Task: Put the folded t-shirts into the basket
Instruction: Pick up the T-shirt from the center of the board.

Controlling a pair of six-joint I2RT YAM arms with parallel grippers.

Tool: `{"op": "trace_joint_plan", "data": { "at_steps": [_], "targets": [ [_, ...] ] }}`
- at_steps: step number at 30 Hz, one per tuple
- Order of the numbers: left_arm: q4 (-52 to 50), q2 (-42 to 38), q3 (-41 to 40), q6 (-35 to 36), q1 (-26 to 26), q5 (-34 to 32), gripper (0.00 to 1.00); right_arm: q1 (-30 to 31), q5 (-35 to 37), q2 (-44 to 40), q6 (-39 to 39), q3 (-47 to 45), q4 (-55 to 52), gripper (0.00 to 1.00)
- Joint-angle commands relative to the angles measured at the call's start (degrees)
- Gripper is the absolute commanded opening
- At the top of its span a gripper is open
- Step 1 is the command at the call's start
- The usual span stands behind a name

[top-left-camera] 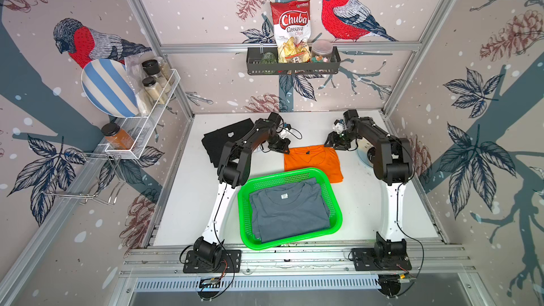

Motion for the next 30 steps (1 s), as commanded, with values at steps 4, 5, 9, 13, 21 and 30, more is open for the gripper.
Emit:
{"op": "trace_joint_plan", "data": {
  "at_steps": [4,5,9,13,21,30],
  "targets": [
    [-2.9,0.0,0.2,0.8,0.2,-1.7,0.0,2.3,11.8,4.3,-0.3,3.2,-10.1,0.48],
    [-2.9,0.0,0.2,0.8,0.3,-1.7,0.0,2.6,12.6,4.5,-0.3,3.6,-10.4,0.47],
    [-3.0,-0.1,0.1,1.1,0.3,-1.6,0.0,3.9,15.6,4.7,0.1,4.1,-10.4,0.36],
    [-3.3,-0.2,0.1,1.4,0.4,-1.6,0.0,4.7,14.1,4.8,1.4,4.2,-9.1,0.21],
    [-2.9,-2.3,0.4,1.6,1.2,0.6,0.0,2.3,3.1,-2.6,6.2,-2.5,0.7,0.0],
    [-3.6,-4.2,2.0,1.6,1.2,4.7,0.0,0.7,-1.3,-14.2,9.7,-8.2,7.0,0.0]
  ]
}}
